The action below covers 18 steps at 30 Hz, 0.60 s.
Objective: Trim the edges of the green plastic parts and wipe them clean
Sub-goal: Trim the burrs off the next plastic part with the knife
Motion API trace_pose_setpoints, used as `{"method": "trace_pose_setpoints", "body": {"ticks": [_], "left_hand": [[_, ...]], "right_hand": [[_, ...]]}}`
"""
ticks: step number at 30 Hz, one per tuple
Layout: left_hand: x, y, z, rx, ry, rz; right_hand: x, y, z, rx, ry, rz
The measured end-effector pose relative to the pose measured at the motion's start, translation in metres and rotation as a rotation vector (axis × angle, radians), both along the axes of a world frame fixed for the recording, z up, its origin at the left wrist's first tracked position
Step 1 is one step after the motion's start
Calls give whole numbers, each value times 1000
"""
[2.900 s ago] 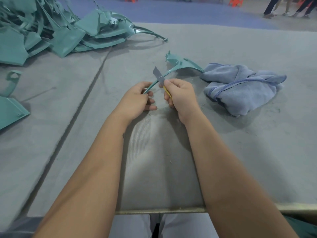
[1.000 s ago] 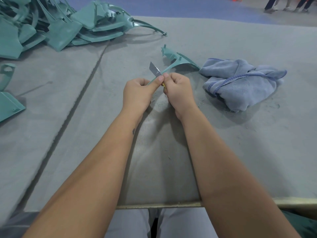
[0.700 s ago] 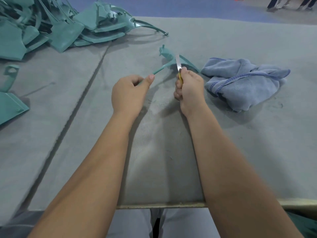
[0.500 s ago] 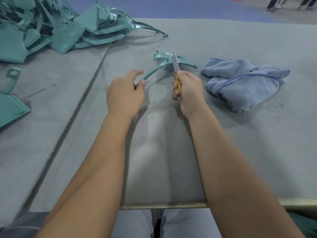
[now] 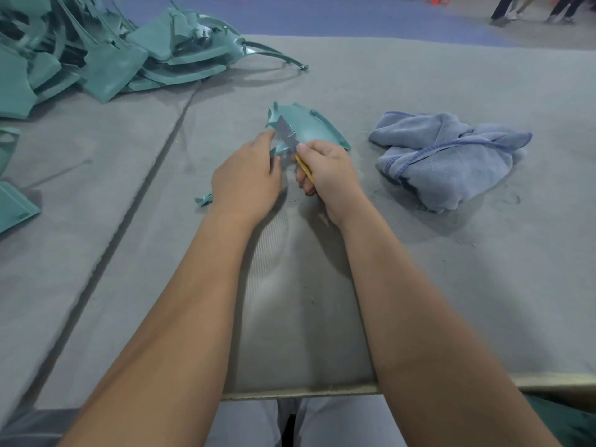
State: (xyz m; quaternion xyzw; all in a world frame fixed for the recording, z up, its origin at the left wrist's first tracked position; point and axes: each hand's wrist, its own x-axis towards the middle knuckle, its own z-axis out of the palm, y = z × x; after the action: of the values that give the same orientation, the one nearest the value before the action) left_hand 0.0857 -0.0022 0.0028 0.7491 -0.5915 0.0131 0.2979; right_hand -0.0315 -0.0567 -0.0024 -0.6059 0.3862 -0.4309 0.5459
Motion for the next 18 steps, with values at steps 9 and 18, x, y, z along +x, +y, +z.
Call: {"method": "trace_pose_setpoints", "body": {"ticks": [9, 18], "left_hand": [[1, 1, -3, -38, 77, 67], [-2, 11, 5, -114, 437, -42]], "right_hand": [[0, 8, 0, -98, 58, 72], [-4, 7, 2, -7, -65, 54]]}}
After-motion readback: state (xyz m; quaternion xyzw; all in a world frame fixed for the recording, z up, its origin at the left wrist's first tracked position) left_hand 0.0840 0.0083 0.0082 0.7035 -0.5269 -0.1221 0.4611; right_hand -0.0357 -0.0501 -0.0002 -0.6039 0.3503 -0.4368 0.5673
